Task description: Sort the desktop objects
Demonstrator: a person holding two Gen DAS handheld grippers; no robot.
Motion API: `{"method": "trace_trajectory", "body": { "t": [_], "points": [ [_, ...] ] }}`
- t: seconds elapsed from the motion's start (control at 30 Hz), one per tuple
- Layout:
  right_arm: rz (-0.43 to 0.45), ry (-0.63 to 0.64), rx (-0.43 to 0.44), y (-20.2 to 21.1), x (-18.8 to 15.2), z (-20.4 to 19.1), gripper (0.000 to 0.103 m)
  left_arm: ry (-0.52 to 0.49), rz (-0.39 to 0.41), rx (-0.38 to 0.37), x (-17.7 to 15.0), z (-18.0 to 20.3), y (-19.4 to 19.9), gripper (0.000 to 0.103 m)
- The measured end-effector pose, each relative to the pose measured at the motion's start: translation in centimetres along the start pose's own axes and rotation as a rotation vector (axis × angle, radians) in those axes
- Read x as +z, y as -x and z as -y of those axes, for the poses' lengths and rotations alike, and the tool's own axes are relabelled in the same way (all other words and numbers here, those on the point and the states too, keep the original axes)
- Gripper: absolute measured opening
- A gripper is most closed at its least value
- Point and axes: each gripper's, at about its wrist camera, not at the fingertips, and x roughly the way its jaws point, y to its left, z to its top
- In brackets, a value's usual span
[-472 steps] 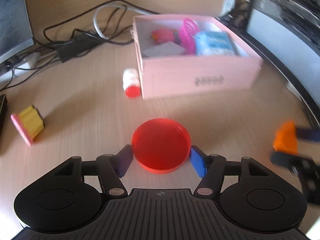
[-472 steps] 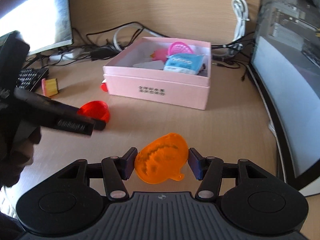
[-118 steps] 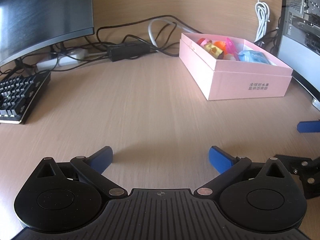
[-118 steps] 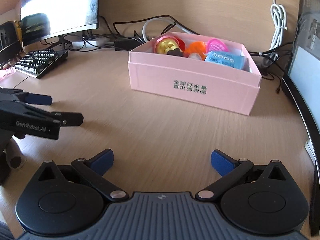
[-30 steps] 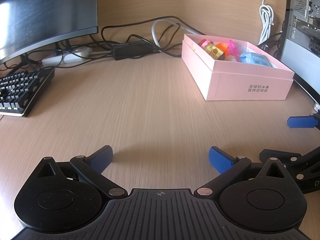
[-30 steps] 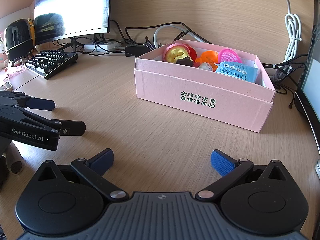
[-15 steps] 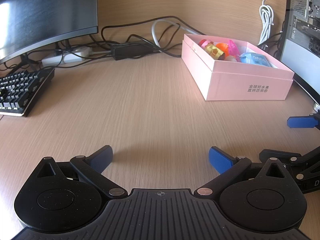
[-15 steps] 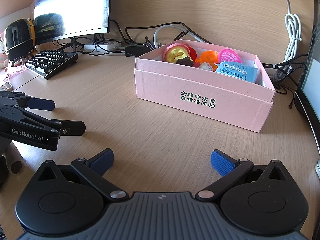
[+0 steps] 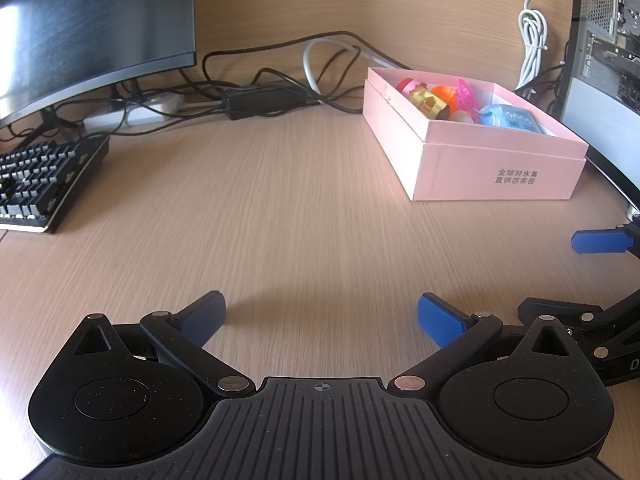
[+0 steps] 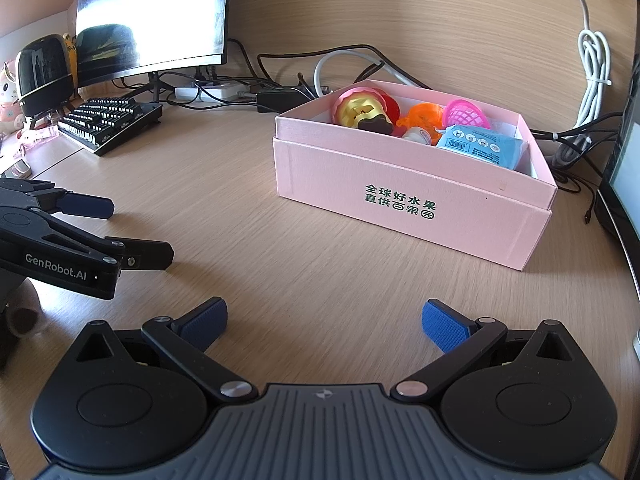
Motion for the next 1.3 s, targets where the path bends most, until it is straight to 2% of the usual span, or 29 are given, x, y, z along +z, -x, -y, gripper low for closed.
{"method": "trace_trajectory", "body": {
  "t": [1.3],
  "points": [
    [0.000,0.000,0.000,0.02,0.02,-0.01,0.103,0.008,0.004,0.014,-0.16,0.36,0.31,0.103]
  ]
}}
